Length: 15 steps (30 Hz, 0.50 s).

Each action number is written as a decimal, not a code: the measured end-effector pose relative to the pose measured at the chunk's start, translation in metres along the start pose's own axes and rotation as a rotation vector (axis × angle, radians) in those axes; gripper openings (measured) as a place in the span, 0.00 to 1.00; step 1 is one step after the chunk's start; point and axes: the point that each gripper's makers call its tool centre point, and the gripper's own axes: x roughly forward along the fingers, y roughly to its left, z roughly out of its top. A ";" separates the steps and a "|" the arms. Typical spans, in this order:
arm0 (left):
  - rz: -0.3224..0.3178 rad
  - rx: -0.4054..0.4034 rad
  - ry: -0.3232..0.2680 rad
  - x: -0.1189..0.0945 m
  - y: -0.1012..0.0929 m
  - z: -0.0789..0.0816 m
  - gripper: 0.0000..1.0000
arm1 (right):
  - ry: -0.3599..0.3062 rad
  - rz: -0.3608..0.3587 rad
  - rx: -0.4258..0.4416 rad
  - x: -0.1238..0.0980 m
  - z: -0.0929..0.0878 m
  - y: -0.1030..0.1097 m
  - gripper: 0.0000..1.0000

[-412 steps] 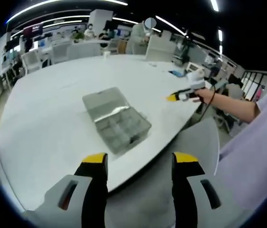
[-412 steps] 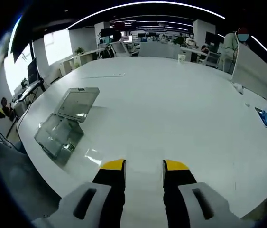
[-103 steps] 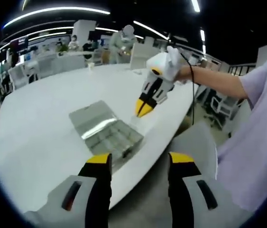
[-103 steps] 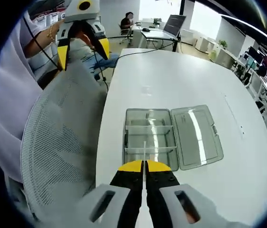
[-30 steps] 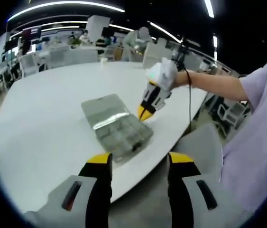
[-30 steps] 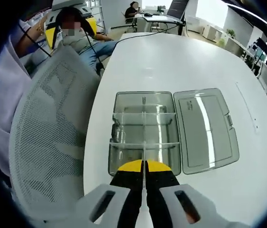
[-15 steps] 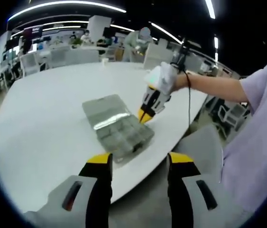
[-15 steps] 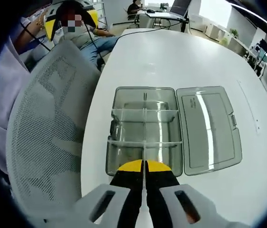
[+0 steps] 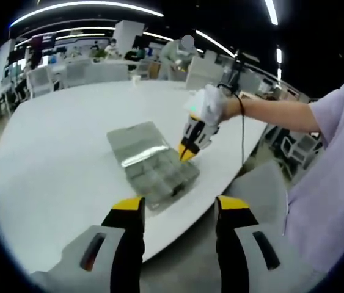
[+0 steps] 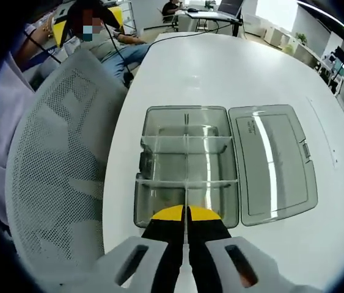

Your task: Insert the divider into the dual guide fixture by aligning both edges with the guide slots and pushing it downward to the bottom, including one-sided entry, uneven engagement, binding, and posture correction.

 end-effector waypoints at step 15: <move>-0.003 0.002 0.000 0.000 0.000 0.000 0.44 | 0.001 0.005 0.015 0.003 -0.001 0.000 0.00</move>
